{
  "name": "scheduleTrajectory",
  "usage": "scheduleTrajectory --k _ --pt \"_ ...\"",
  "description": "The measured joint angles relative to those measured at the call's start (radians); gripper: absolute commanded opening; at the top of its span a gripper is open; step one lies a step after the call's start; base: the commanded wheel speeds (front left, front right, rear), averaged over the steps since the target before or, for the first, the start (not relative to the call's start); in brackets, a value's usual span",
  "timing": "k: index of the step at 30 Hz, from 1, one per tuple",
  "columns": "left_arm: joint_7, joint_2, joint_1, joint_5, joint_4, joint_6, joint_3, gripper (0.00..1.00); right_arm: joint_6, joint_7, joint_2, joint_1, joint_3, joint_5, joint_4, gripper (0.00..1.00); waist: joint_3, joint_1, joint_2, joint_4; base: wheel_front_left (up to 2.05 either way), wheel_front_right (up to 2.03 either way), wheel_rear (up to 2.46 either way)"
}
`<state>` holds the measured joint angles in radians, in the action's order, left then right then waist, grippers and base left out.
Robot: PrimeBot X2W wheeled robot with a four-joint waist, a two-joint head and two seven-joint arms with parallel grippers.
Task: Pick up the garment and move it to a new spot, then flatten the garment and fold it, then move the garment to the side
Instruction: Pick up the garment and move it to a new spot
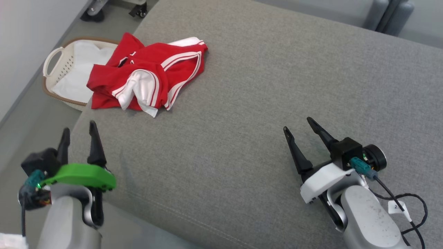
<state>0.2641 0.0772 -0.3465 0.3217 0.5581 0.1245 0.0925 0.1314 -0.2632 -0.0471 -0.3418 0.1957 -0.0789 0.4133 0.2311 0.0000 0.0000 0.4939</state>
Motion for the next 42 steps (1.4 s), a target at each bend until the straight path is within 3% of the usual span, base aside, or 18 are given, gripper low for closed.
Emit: scheduleTrajectory --k 6,14,20,21,22,28,33,37,42 --pt "0.000 0.086 -0.190 0.059 0.049 0.003 -0.087 1.00 0.000 0.000 -0.007 -0.049 0.012 0.024 -0.046 1.00 0.098 0.0000 0.0000 -0.050 0.00 0.00 0.00" --pt "0.000 0.215 -0.350 0.246 0.190 0.004 -0.256 1.00 0.000 0.000 -0.011 -0.096 0.031 0.035 -0.099 1.00 0.206 0.0001 0.0000 -0.137 0.00 0.00 0.00" --pt "-0.056 0.245 -0.395 0.375 0.395 0.005 -0.334 1.00 0.000 0.000 -0.010 -0.106 0.027 0.035 -0.118 1.00 0.251 0.0001 0.0000 -0.209 0.00 0.00 0.00" --pt "-0.064 0.246 -0.396 0.387 0.417 0.004 -0.341 0.72 0.000 0.000 -0.009 -0.107 0.025 0.035 -0.120 1.00 0.254 0.0001 0.0000 -0.218 0.00 0.00 0.00" --pt "-0.060 0.248 -0.397 0.398 0.436 0.004 -0.349 0.00 0.000 -0.001 -0.008 -0.107 0.022 0.035 -0.122 1.00 0.258 0.0001 0.0000 -0.228 0.00 0.00 0.00" --pt "-0.006 0.274 -0.404 0.388 0.451 0.004 -0.363 0.00 0.000 -0.001 -0.007 -0.090 -0.003 0.032 -0.123 1.00 0.244 0.0001 0.0000 -0.260 0.00 0.00 0.00" --pt "-0.002 0.319 -0.409 0.256 0.202 -0.010 -0.235 0.00 0.000 -0.001 -0.006 -0.046 -0.025 0.002 -0.114 1.00 0.189 0.0001 0.0000 -0.266 0.00 0.00 0.00" --pt "-0.002 0.302 -0.368 0.158 0.030 -0.010 -0.166 0.00 0.000 -0.001 -0.004 -0.014 -0.016 -0.030 -0.105 1.00 0.130 0.0001 0.0000 -0.273 0.00 0.00 0.00" --pt "-0.002 0.248 -0.347 0.091 -0.120 -0.001 -0.178 0.00 0.000 -0.001 -0.002 0.019 0.005 -0.079 -0.106 1.00 0.056 0.0001 0.0000 -0.308 0.00 0.00 0.00"
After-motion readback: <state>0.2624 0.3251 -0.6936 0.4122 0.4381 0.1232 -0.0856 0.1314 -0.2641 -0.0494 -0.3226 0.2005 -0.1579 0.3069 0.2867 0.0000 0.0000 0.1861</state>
